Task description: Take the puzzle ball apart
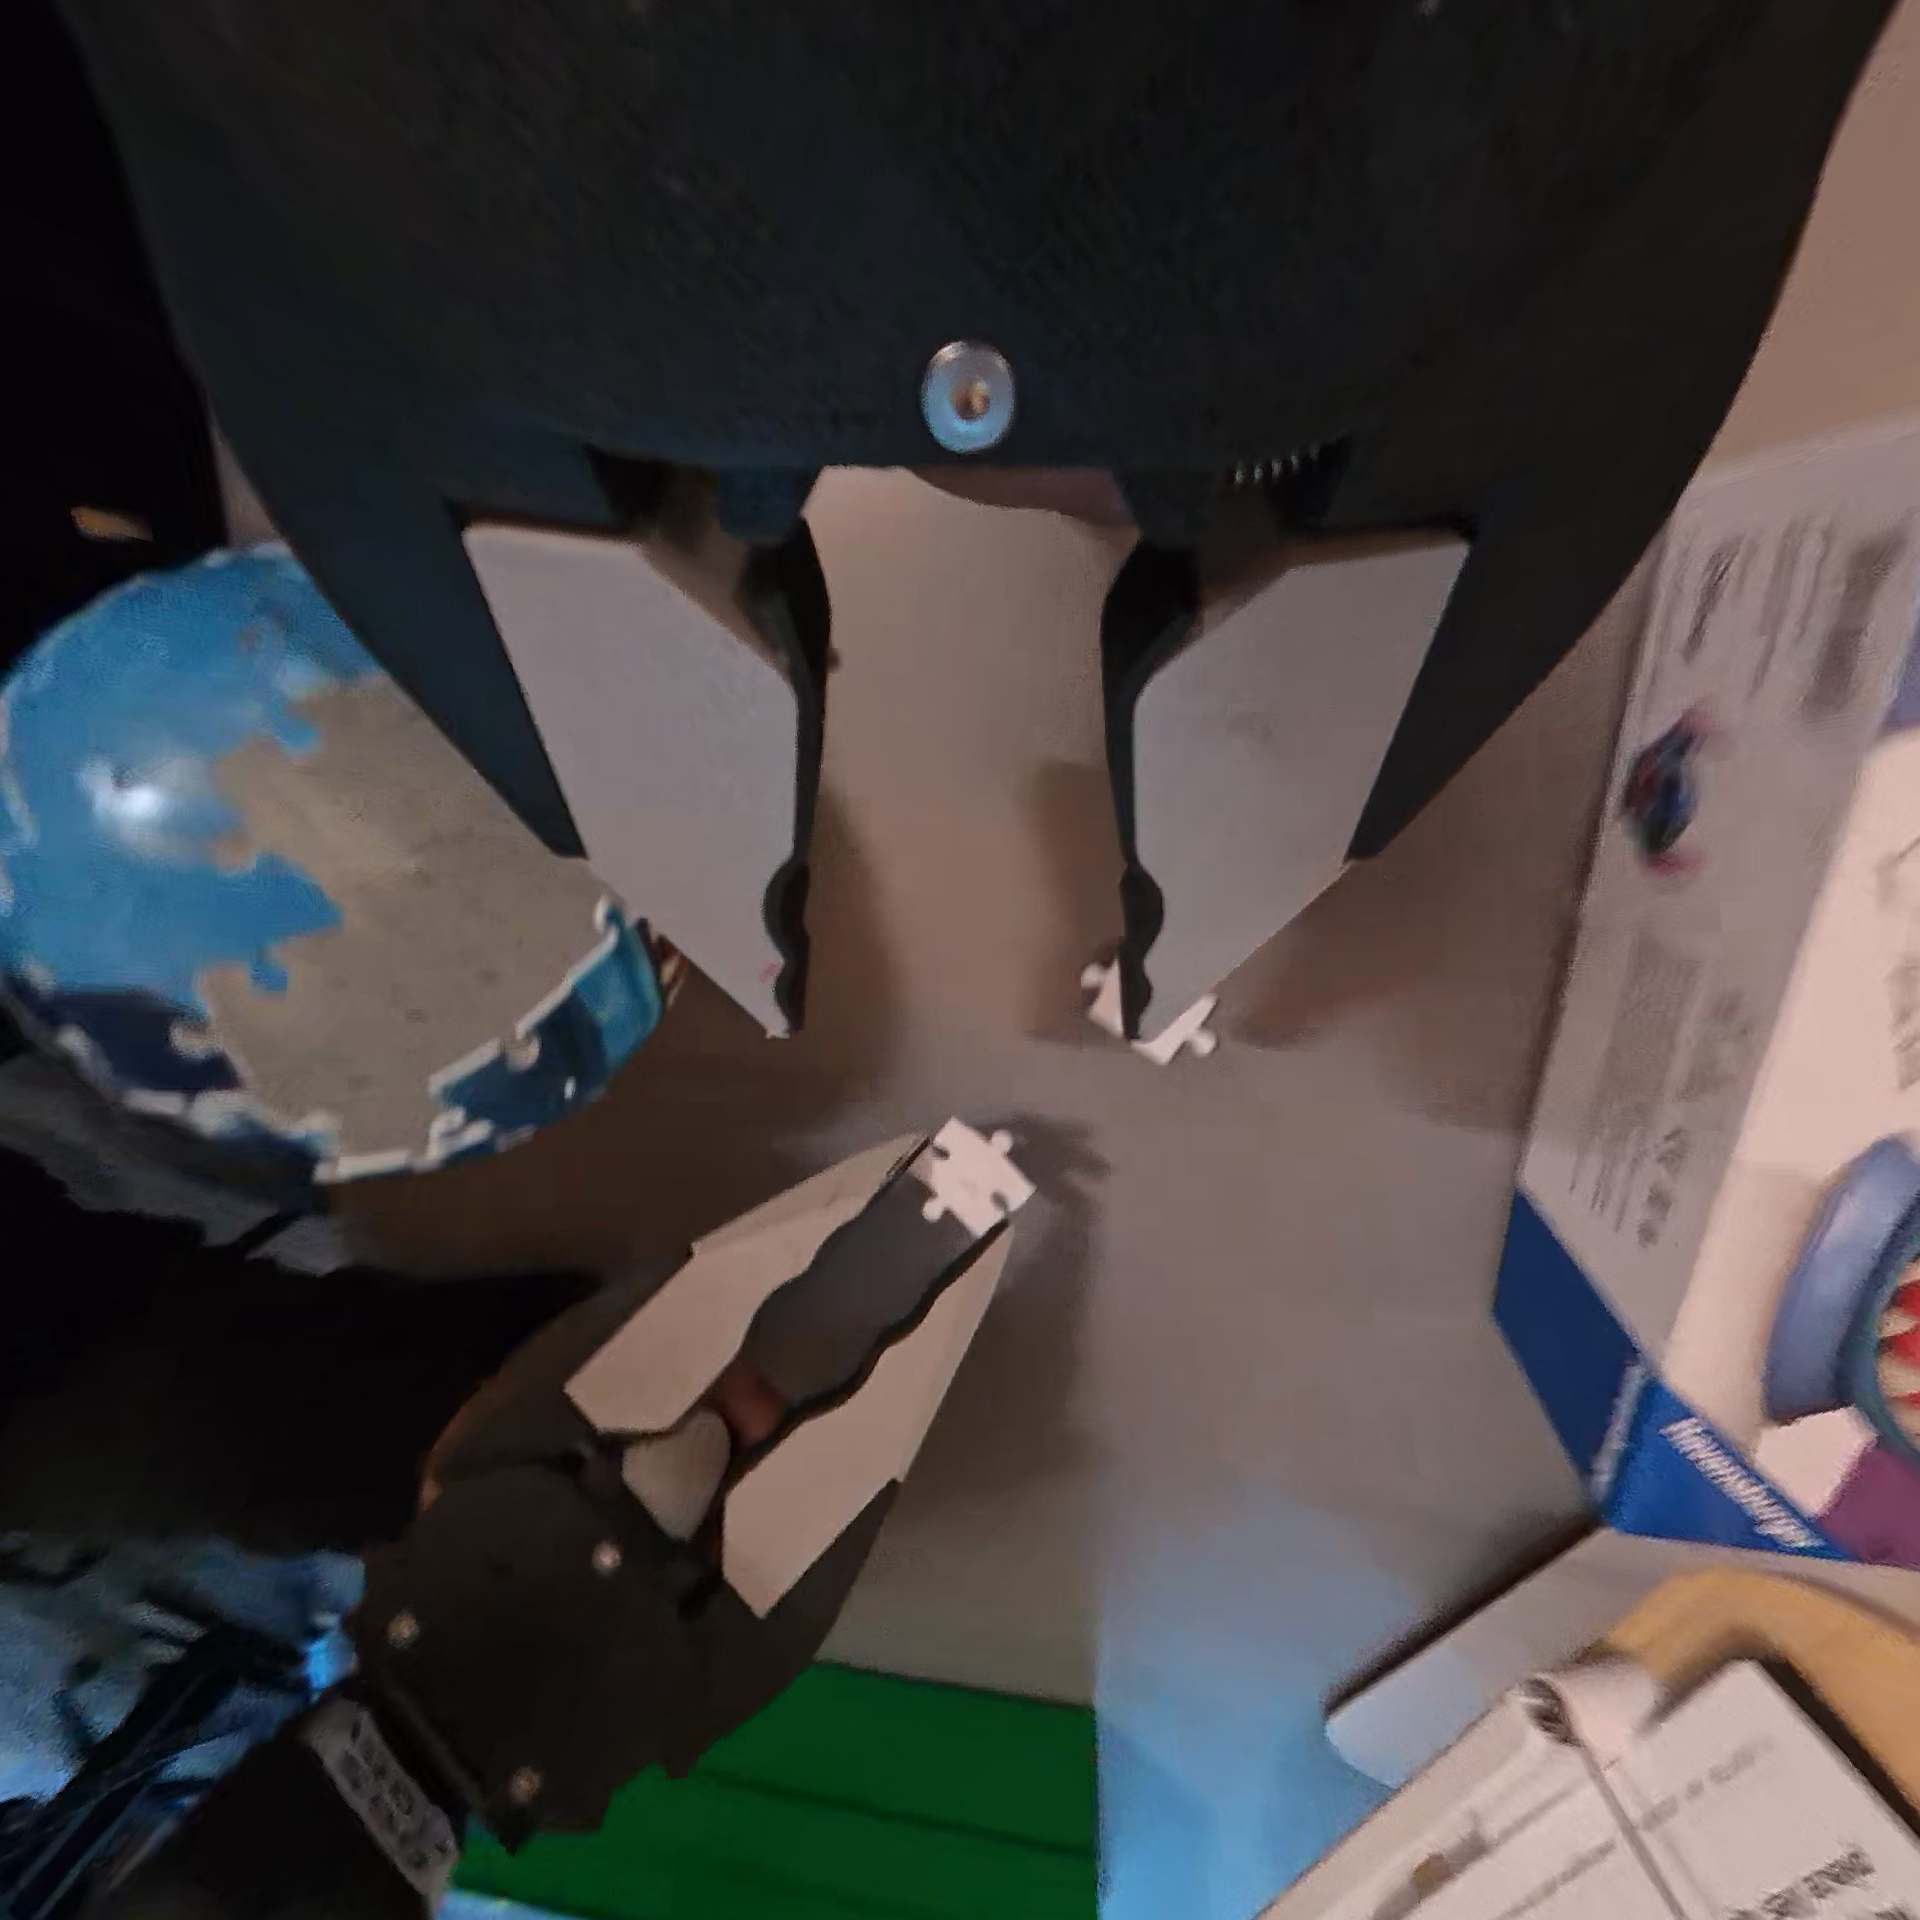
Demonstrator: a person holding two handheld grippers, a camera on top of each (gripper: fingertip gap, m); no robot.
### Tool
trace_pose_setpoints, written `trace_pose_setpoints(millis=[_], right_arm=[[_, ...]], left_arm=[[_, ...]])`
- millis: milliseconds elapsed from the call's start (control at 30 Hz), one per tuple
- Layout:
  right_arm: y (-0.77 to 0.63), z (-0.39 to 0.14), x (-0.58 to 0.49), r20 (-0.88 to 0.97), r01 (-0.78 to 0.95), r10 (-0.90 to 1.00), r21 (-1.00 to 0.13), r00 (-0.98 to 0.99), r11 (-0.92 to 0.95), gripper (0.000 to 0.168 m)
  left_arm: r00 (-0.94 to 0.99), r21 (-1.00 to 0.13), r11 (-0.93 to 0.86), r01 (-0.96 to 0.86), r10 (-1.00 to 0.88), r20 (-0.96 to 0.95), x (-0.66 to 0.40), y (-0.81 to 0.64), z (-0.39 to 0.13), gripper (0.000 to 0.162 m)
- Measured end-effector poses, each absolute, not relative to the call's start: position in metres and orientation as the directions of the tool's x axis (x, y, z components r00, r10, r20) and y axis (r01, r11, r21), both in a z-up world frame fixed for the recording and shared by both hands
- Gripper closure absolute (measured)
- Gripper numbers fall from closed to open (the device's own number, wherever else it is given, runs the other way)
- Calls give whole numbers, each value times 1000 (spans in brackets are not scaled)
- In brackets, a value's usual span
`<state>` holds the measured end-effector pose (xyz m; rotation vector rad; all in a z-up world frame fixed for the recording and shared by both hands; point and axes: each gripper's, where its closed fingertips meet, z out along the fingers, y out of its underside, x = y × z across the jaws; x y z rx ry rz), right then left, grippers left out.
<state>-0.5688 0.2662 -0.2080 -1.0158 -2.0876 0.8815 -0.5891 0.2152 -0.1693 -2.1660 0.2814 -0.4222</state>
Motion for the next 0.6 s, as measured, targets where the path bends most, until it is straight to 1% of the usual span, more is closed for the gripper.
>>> trace_pose_setpoints(millis=[133, 233, 267, 333, 367, 500, 600], right_arm=[[265, -188, -567, 339, 308, 816, -803, -468, 510, 144], [271, -181, -564, 428, 270, 794, -779, -431, 566, 144], [271, -180, -563, 448, 261, 786, -771, -426, 581, 144], [271, -180, -562, 462, 250, 778, -766, -426, 592, 144], [273, -180, -561, 463, 252, 780, -766, -421, 591, 144], [282, -181, -555, 434, 261, 801, -786, -412, 560, 145], [284, -174, -545, 307, 264, 841, -852, -445, 451, 144]], left_arm=[[860, -760, -650, 16, -379, 342, -577, 251, -175, 110], [763, -704, -702, 108, -396, 511, -564, 262, -175, 114], [718, -686, -715, 135, -407, 565, -558, 264, -173, 118], [660, -672, -723, 161, -428, 618, -549, 269, -171, 136], [664, -681, -715, 158, -433, 609, -549, 272, -172, 151], [735, -733, -677, 69, -462, 496, -552, 277, -178, 162], [733, -790, -612, 21, -528, 428, -546, 274, -168, 162]])
